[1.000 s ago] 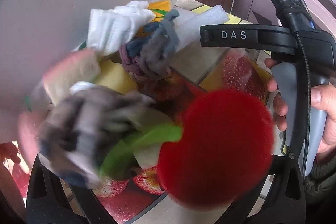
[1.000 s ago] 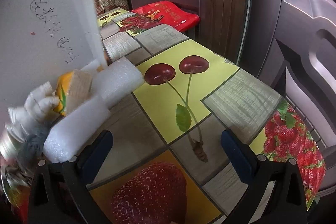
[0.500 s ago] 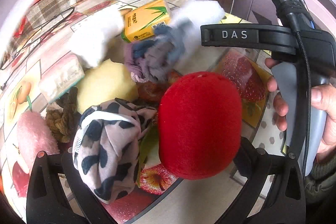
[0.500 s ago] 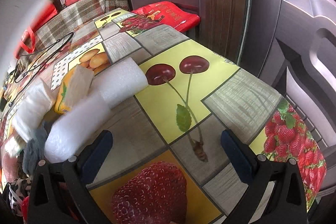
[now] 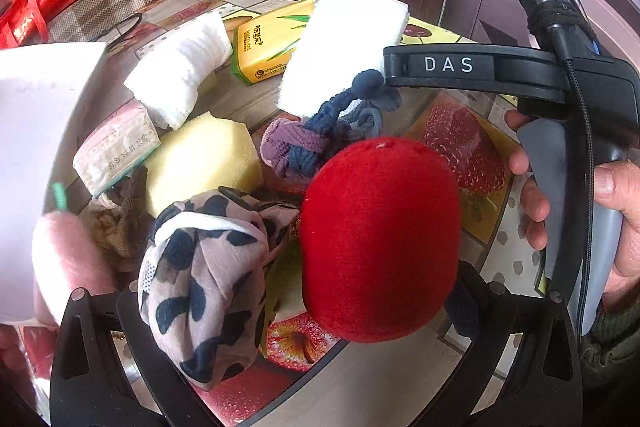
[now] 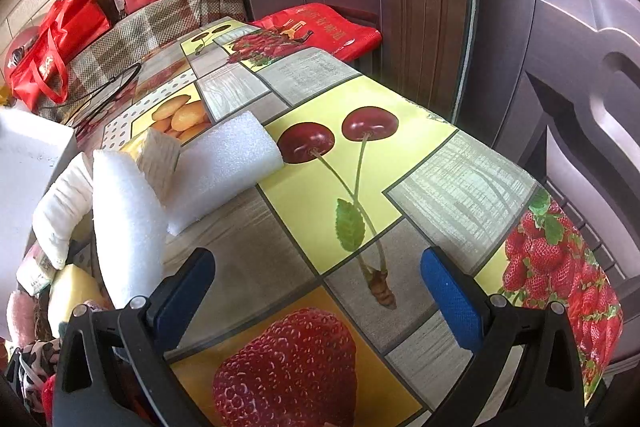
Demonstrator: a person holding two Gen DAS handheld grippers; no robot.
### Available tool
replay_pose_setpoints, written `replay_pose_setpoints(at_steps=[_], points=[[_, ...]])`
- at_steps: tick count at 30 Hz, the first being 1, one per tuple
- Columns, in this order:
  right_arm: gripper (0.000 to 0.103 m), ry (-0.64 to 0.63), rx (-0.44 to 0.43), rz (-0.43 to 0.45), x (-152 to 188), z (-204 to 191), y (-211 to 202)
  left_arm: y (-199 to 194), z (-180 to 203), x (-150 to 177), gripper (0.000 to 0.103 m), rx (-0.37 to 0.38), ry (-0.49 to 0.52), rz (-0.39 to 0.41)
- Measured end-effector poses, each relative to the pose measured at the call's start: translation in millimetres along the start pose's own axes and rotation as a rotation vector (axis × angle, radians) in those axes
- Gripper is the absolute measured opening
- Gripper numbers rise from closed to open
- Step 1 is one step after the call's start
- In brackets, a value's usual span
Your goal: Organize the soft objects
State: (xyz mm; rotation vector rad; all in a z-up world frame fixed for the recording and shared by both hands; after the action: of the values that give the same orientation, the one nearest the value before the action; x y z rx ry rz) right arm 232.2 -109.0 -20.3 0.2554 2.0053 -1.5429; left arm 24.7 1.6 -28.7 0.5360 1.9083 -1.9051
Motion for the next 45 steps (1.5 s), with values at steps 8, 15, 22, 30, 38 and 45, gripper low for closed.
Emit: replay_pose_setpoints(at_steps=[8,15,22,30,38,45], points=[[0.103,0.006,-0.008,-0.008,0,0,0,-1,9,0,0.102,0.020,0.051,0.001],[0.103,0.013,-0.017,-0.016,1,0,0,1,11,0,0.102,0.024,0.049,0.001],[0.103,0.009,-0.014,-0.009,0,0,0,1,11,0,0.102,0.024,0.049,0.001],[0.103,0.006,-0.011,-0.009,0,0,0,1,11,0,0.102,0.024,0.049,0.001],[0.103,0.012,-0.021,-0.009,0,1,-1,1,11,0,0.102,0.024,0.049,0.001],[0.103,0.012,-0.023,-0.007,0,1,-2,1,11,0,0.102,0.024,0.049,0.001]])
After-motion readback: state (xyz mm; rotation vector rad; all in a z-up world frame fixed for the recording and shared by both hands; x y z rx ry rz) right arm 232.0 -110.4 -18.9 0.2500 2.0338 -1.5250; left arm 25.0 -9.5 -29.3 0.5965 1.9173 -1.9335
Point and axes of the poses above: each gripper's, at about its wrist camera, not at the fingertips, and y roughly the way its jaws point, z to its right, x to its underside, the point moved 4 cm from there along y, roughly the way its jaws point, and after that the axes turned 5 degrees about -z, right-handed, at the moved point
